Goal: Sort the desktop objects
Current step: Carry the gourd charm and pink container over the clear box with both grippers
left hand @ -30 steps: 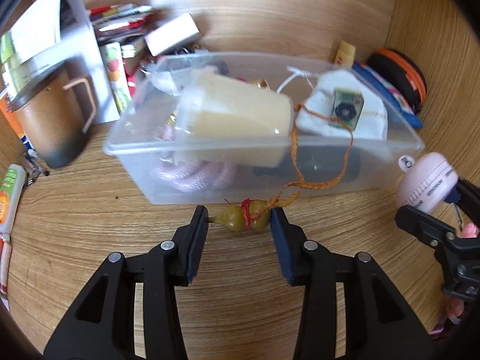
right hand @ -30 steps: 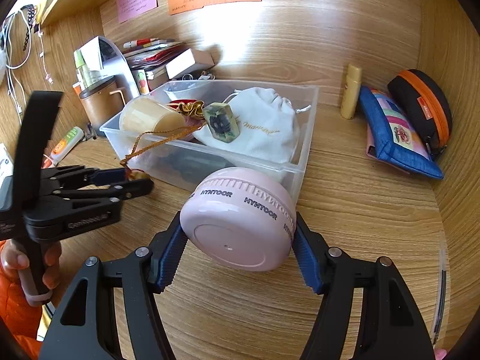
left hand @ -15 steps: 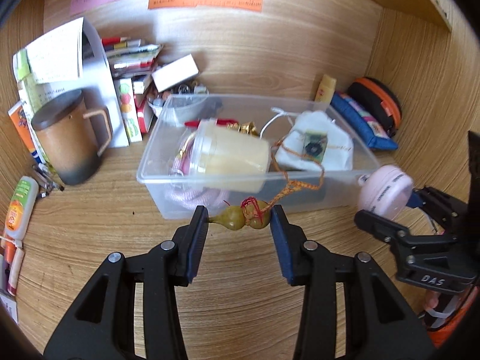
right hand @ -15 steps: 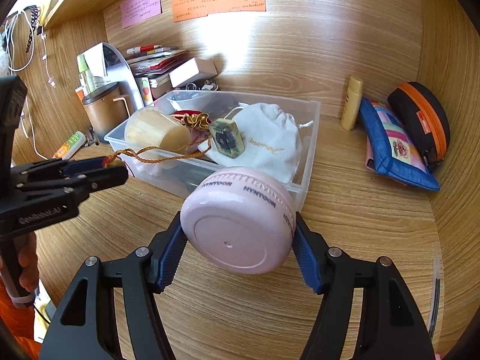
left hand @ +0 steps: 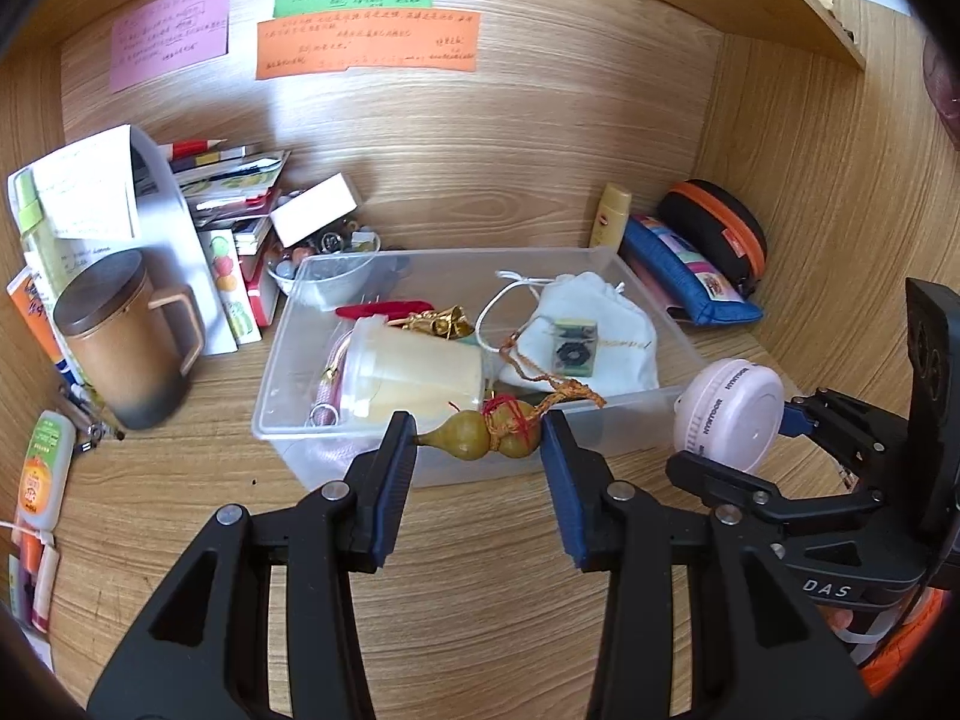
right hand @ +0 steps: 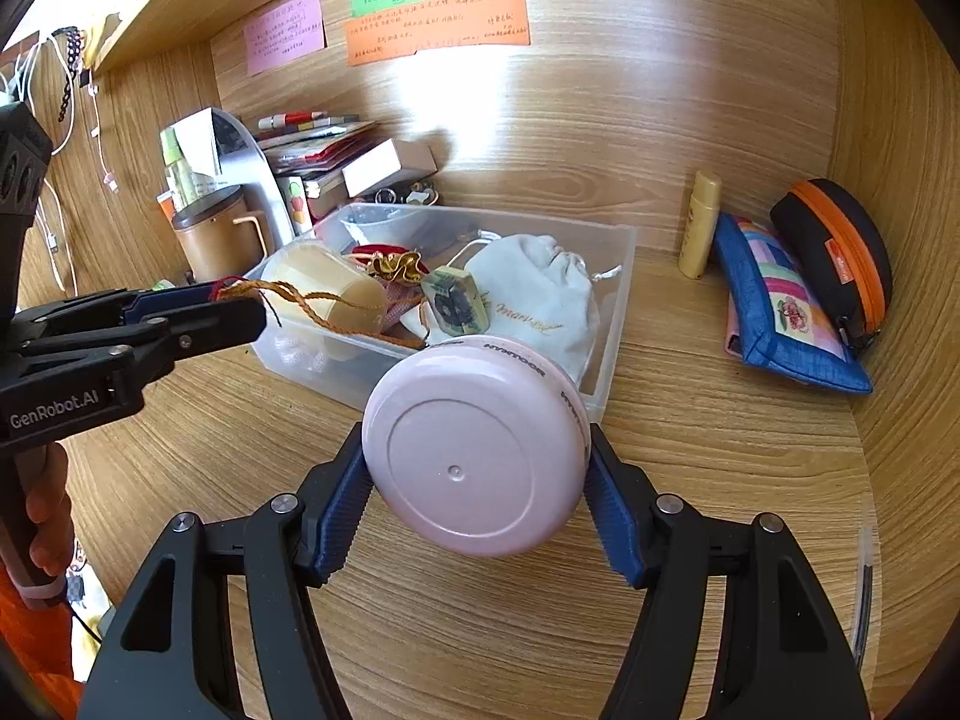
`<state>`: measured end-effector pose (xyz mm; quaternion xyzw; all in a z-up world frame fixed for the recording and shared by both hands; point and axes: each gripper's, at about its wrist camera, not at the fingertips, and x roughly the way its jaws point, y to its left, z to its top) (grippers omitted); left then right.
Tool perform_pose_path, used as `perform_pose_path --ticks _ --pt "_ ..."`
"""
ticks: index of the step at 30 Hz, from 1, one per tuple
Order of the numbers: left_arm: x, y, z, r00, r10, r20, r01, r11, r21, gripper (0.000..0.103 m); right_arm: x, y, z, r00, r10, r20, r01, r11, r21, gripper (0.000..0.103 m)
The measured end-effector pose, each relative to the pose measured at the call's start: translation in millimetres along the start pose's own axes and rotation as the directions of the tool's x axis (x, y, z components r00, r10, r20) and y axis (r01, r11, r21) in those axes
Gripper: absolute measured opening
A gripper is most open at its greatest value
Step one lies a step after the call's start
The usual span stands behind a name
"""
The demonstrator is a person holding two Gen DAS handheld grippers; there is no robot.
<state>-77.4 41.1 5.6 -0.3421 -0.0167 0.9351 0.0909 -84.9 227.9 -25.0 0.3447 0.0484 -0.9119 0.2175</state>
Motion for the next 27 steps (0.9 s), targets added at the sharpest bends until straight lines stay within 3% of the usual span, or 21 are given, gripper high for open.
perform_pose_path --ticks 12,27 --pt "7.2 1.3 24.2 0.999 -0.028 0.021 0.028 0.999 0.017 0.042 -8.2 -5.0 19.8 0.999 -0.021 0.040 0.021 1.000 -0.002 0.063" --pt "35.6 9.8 45.7 1.000 -0.027 -0.004 0.027 0.999 0.029 0.042 18.5 -14.2 50.7 0.999 -0.035 0.033 0.036 0.999 -0.019 0.063"
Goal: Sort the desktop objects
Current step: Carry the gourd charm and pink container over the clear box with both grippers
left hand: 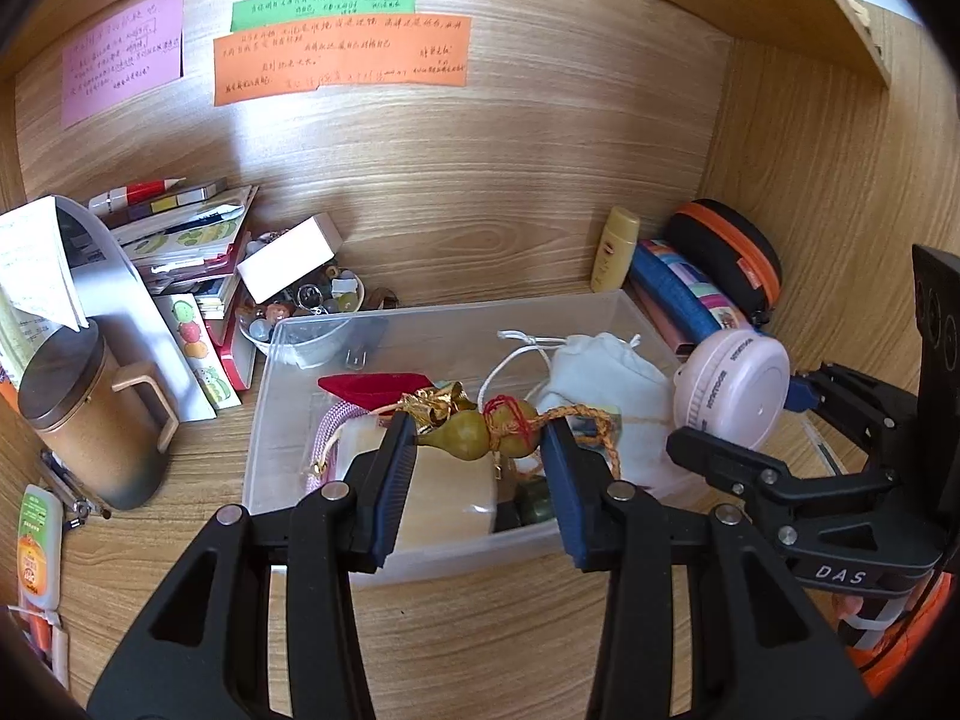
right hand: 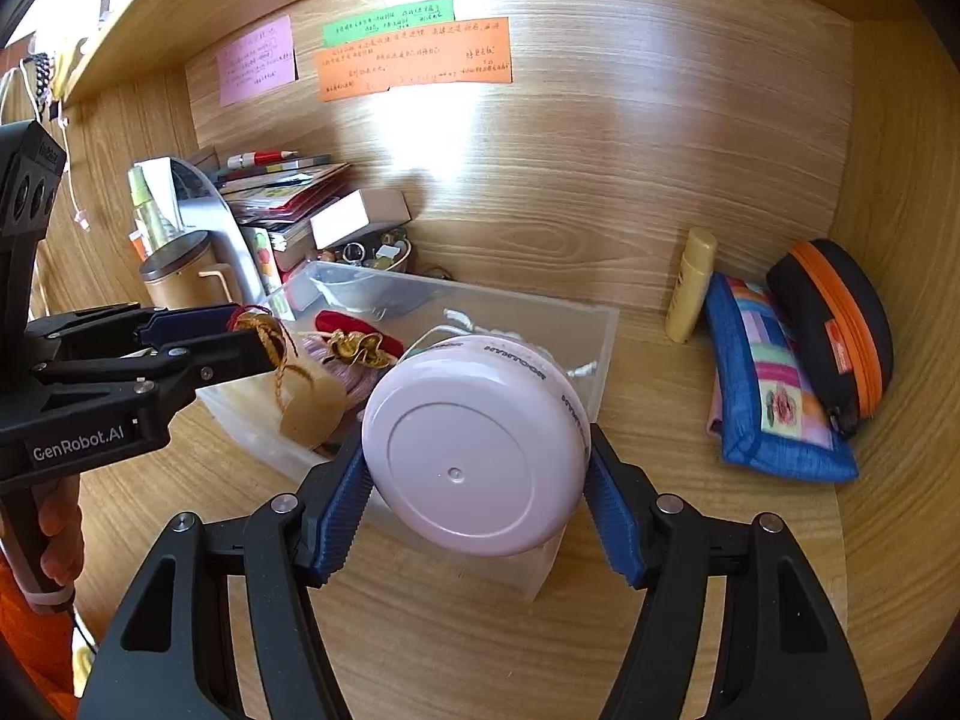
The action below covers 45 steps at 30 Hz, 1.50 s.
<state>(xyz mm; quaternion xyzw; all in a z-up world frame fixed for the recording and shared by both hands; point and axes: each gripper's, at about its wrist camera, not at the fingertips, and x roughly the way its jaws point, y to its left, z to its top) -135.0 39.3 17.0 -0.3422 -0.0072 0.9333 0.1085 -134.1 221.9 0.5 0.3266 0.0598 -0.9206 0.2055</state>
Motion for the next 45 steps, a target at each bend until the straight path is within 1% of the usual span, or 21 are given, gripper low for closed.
perform_pose_path --ticks 12,17,23,30,33,37,41,45 --pt "34.5 14.4 22.4 0.999 0.020 -0.035 -0.020 1.000 -0.006 0.042 27.6 -7.6 30.5 1.000 0.010 -0.009 -0.010 1.000 -0.009 0.063" --pt "45.8 16.4 29.9 0.999 0.028 -0.045 -0.028 1.000 0.002 0.042 42.6 -9.9 39.9 0.999 0.031 -0.025 -0.031 1.000 0.003 0.063" --pt "66.1 20.8 30.9 0.996 0.038 -0.081 -0.039 0.999 -0.003 0.042 60.5 -7.9 40.7 0.998 0.037 -0.055 -0.037 0.999 -0.003 0.063" --pt "83.4 26.1 27.1 0.990 0.080 -0.119 -0.082 0.997 -0.012 0.042 70.0 -9.0 38.7 0.998 0.025 -0.056 -0.025 1.000 -0.001 0.063" --pt "86.2 24.7 25.6 0.988 0.085 -0.128 -0.086 0.996 -0.003 0.042 79.7 -9.9 35.3 0.996 0.008 -0.083 -0.009 1.000 -0.003 0.063" --pt "89.2 21.1 21.8 0.986 0.109 -0.127 -0.107 0.994 0.023 0.042 82.6 -6.9 33.6 0.996 0.007 -0.084 -0.008 1.000 -0.014 0.063" --pt "89.6 22.3 17.7 0.985 0.115 -0.125 -0.113 0.993 0.022 0.042 83.4 -6.6 33.0 0.996 0.013 -0.084 -0.015 1.000 -0.016 0.065" --pt "91.2 23.5 14.5 0.985 0.115 -0.127 -0.113 0.993 0.022 0.046 83.1 -5.9 33.7 0.996 0.006 -0.084 -0.008 1.000 -0.023 0.065"
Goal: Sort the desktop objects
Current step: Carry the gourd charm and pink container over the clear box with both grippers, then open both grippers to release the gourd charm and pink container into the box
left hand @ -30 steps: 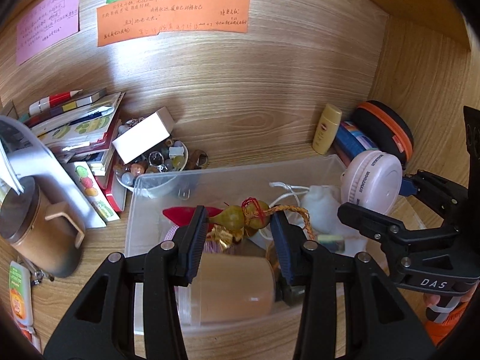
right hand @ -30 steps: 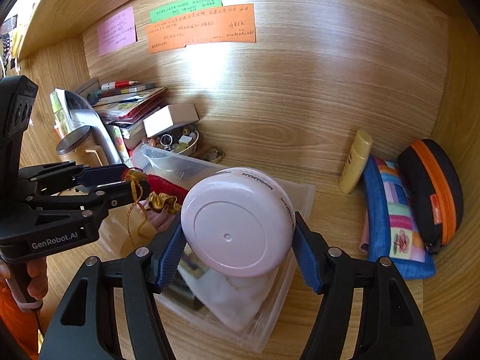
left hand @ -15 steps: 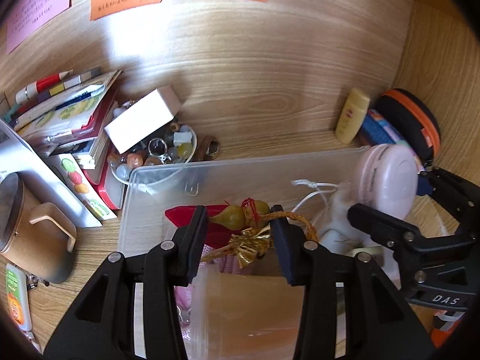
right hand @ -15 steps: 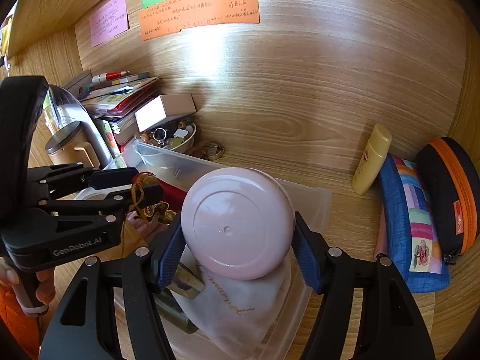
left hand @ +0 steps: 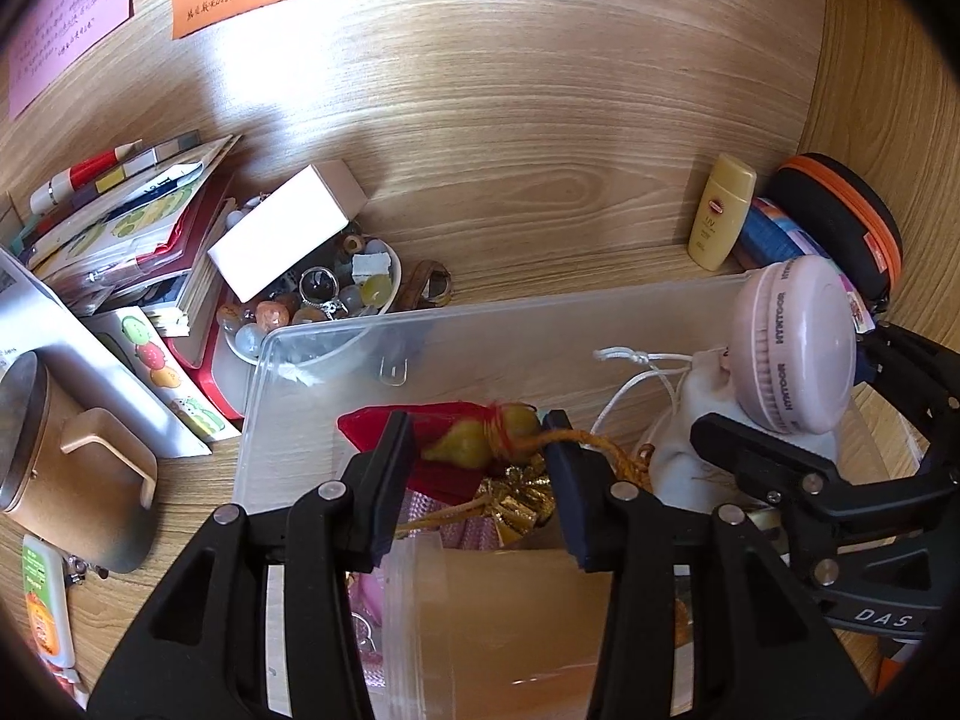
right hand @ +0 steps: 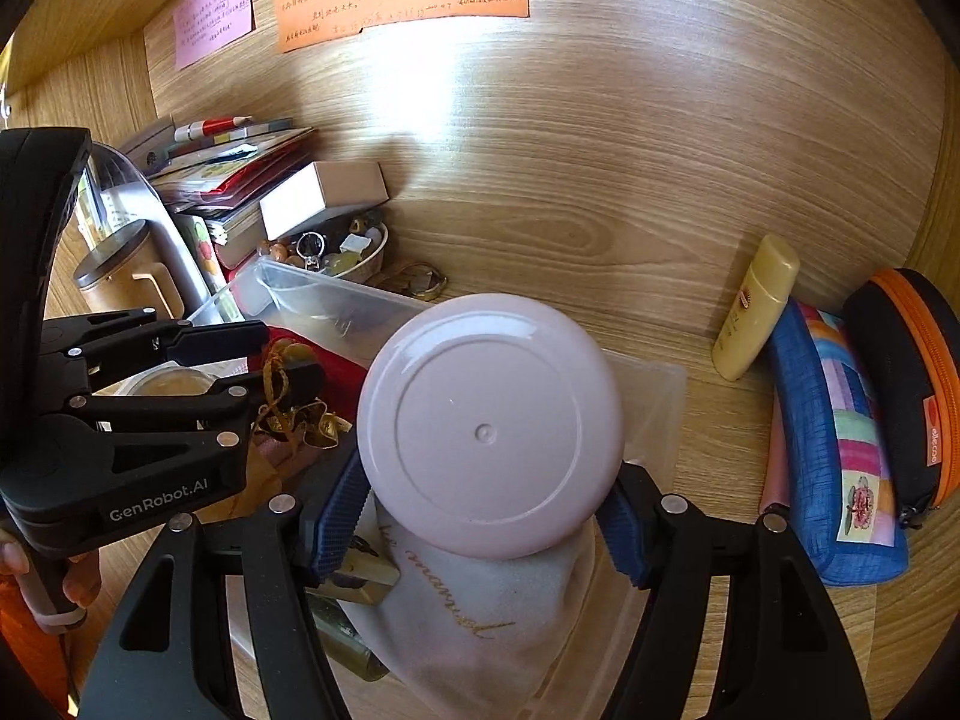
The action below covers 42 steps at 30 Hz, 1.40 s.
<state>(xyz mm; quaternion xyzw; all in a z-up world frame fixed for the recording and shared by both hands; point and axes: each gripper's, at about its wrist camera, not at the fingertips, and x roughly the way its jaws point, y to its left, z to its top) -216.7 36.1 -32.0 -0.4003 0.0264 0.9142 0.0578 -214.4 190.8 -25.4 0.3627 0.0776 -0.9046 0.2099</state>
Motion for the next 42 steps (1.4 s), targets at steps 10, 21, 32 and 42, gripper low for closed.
perform_pose_path --ticks 10,21,32,42 --pt "-2.0 1.9 -6.8 0.999 -0.004 0.041 0.003 1.000 0.001 0.066 -12.4 1.1 3.2 0.999 -0.020 0.042 0.021 1.000 -0.012 0.083" --pt "-16.9 0.8 0.0 0.998 -0.004 0.056 0.005 1.000 -0.007 0.077 -24.1 4.6 4.2 0.997 -0.057 0.055 0.059 0.998 -0.031 0.084" --pt "-48.7 -6.6 -6.1 0.993 0.000 0.116 -0.003 1.000 0.025 0.088 -43.5 3.5 -2.2 0.994 -0.089 0.056 0.089 0.996 -0.004 0.089" --pt "-68.4 -7.2 -16.1 0.993 0.000 0.119 -0.002 1.000 0.019 0.089 -66.0 6.0 -11.4 0.992 -0.106 0.066 0.105 0.994 0.015 0.089"
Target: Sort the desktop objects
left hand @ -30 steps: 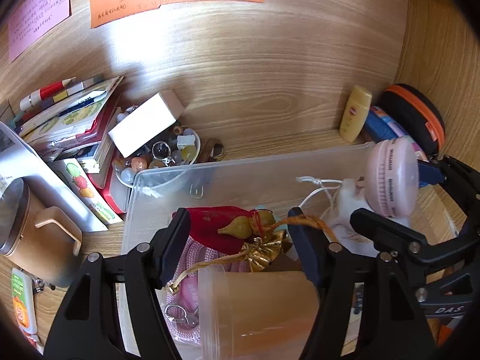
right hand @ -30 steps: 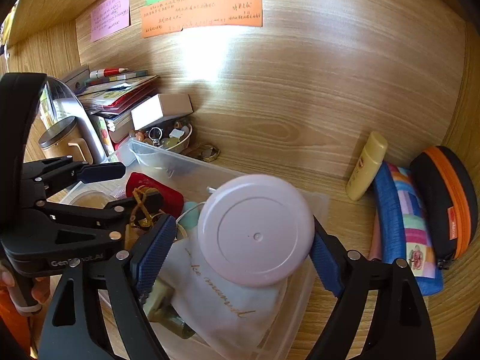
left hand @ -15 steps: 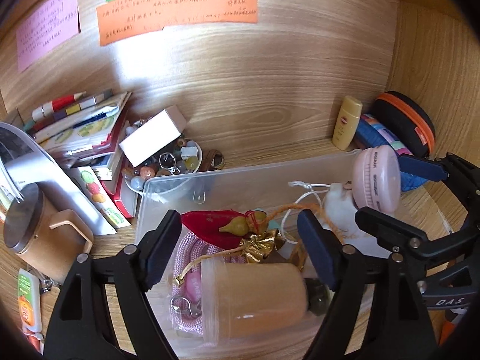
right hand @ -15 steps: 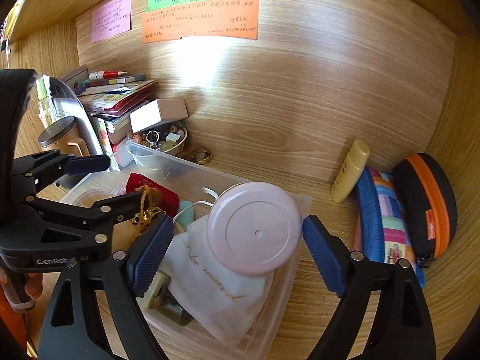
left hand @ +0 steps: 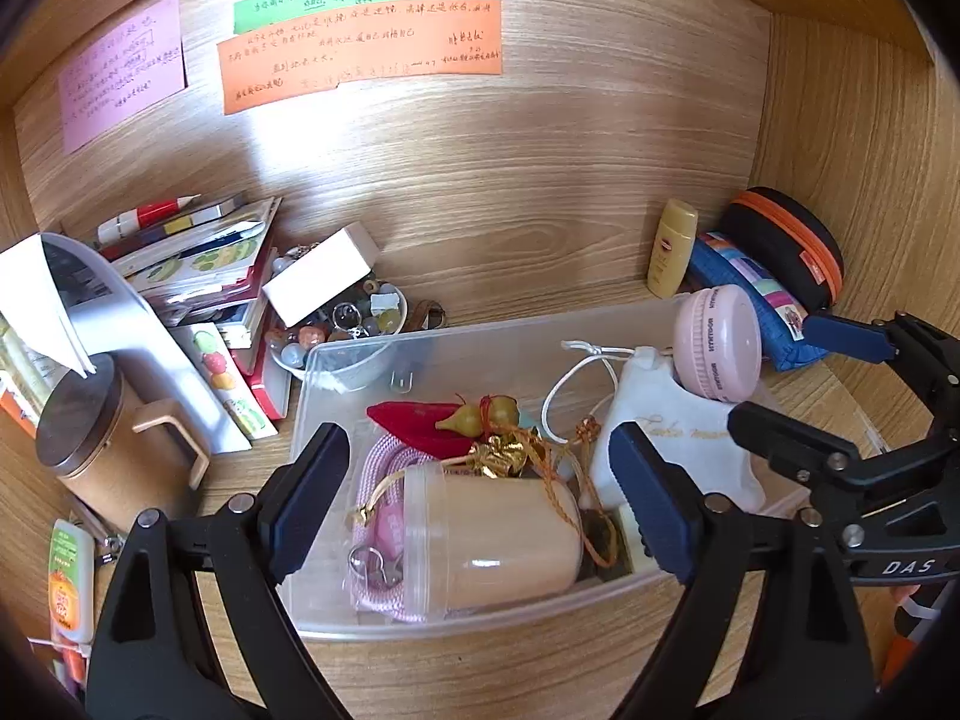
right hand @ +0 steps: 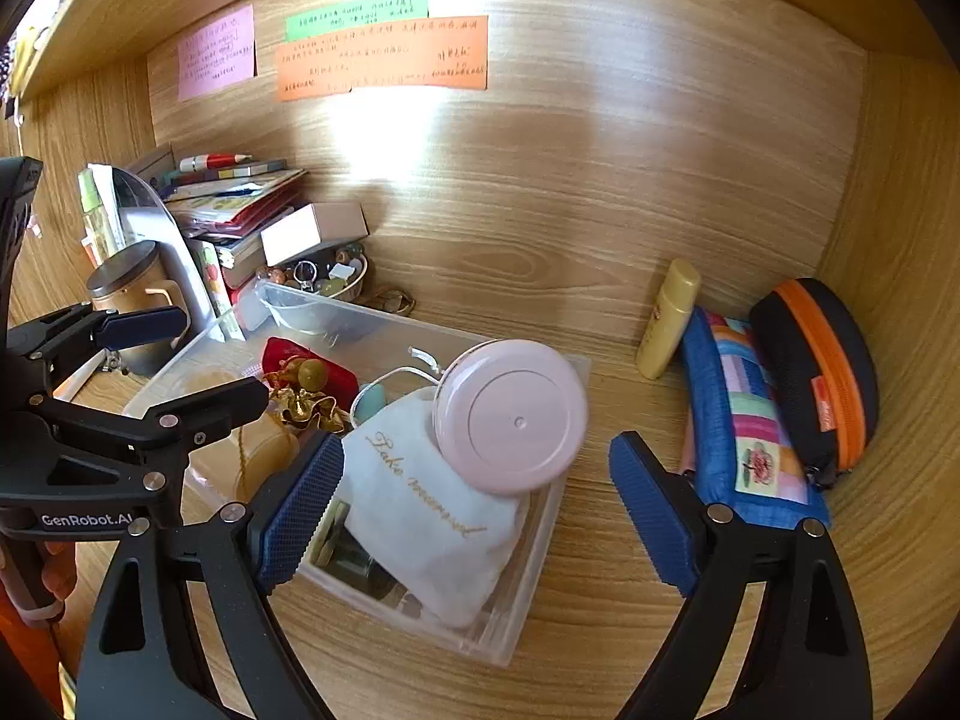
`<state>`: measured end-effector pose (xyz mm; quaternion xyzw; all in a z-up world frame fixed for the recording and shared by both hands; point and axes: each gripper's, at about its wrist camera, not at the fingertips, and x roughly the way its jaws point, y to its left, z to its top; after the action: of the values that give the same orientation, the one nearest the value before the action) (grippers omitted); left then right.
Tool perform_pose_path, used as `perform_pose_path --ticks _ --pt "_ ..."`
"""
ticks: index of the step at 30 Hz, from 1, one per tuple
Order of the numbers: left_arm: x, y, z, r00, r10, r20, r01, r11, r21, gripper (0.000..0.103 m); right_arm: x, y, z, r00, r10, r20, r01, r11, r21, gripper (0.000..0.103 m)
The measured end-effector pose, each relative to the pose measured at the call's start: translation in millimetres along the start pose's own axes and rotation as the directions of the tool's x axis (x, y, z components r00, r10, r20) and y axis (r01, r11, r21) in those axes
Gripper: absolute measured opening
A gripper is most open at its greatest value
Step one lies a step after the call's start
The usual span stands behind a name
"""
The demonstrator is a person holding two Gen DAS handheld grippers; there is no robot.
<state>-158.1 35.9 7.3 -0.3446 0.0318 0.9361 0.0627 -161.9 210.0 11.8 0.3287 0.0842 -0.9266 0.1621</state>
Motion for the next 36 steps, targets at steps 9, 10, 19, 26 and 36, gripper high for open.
perform_pose_path --ticks 9,10,19,26,36 --pt "-33.2 -2.9 -10.7 0.999 0.033 0.021 -0.033 0.999 -0.017 0.095 -33.2 5.1 -10.6 0.999 -0.019 0.035 0.020 1.000 -0.008 0.089" --pt "-39.0 -4.4 -12.5 0.999 0.043 0.032 -0.042 0.999 -0.016 0.095 -37.1 6.1 -12.6 0.999 -0.023 0.038 0.024 1.000 -0.009 0.089" --pt "-91.2 -17.8 -29.8 0.991 0.054 0.124 -0.053 0.999 -0.007 0.099 -90.0 12.3 -31.9 0.991 -0.022 0.129 0.019 0.999 0.029 0.103" --pt "-116.2 -22.7 -46.2 0.980 0.078 0.181 -0.074 0.997 -0.031 0.102 -117.0 22.6 -45.3 0.982 -0.041 0.182 0.038 0.999 0.020 0.103" --pt "-113.0 -10.2 -69.8 0.984 0.092 0.154 -0.076 0.992 -0.103 0.102 -120.4 33.7 -65.3 0.981 -0.066 0.180 0.066 0.998 0.009 0.103"
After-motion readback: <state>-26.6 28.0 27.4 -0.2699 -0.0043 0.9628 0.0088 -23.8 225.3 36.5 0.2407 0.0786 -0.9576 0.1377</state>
